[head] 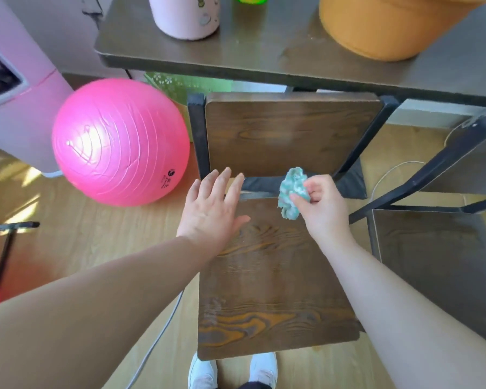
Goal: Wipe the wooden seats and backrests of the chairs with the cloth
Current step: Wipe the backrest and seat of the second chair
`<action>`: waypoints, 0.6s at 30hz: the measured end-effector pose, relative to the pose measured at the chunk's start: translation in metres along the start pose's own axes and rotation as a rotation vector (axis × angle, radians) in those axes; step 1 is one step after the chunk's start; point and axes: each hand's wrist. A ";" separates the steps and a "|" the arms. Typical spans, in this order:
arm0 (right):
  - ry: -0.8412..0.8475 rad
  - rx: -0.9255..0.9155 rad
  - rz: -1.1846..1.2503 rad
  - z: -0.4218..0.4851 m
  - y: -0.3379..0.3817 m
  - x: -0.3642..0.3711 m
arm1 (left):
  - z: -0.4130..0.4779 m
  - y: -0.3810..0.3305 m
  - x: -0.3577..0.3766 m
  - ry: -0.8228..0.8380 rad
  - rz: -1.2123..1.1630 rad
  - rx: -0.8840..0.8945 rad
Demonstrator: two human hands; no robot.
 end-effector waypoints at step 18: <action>-0.162 0.044 -0.228 0.114 0.033 -0.138 | 0.046 -0.026 -0.059 -0.265 0.028 0.212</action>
Point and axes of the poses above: each hand's wrist, its own z-axis towards the middle knuckle, its own x-axis out of the palm, y = z × x, and after that the axes turned 13 degrees about -z, right-handed
